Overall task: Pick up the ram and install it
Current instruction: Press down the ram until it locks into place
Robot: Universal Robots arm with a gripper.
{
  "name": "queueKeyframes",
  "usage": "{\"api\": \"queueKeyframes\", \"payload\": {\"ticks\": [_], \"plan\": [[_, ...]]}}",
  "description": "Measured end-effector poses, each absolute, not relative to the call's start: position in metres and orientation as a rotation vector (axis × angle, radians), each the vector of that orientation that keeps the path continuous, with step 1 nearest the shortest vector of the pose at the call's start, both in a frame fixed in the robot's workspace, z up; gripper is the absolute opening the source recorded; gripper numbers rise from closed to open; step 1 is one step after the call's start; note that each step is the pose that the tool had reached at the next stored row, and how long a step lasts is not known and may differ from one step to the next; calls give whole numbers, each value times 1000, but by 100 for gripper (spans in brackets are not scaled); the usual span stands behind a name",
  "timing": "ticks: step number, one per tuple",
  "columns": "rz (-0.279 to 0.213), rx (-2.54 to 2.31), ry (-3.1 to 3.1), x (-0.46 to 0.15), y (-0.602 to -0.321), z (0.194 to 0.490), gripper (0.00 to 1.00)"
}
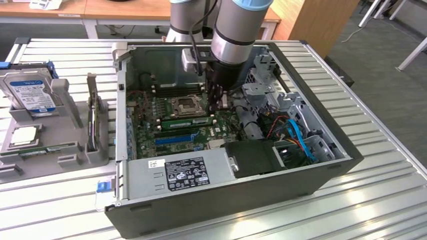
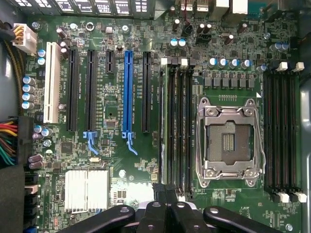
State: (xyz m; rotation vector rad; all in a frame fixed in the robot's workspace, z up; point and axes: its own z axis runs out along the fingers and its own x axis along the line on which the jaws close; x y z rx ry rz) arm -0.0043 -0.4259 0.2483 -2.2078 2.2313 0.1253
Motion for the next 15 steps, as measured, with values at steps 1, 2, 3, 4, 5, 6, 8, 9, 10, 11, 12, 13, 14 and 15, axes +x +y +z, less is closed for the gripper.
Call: {"api": "queueKeyframes", "payload": {"ticks": [1,2,3,4,5,6,8,9,10,11,12,13,14,15], "plan": [[125,-2208,2231,-3,-426,248,10],[125,-2208,2231,-3,-426,248,10],[125,-2208,2231,-2,-426,248,10],[125,-2208,2231,-1,-426,248,10],[125,-2208,2231,-1,-426,248,10],[125,-2208,2231,-1,-426,248,10],[125,-2208,2231,0,-426,248,10],[125,-2208,2231,0,-426,248,10],[125,-2208,2231,0,-426,248,10],[125,-2208,2231,0,-426,248,10],[125,-2208,2231,0,-426,248,10],[125,-2208,2231,0,-426,248,10],[126,-2208,2231,0,-426,247,10],[126,-2208,2231,0,-426,246,10]]}}
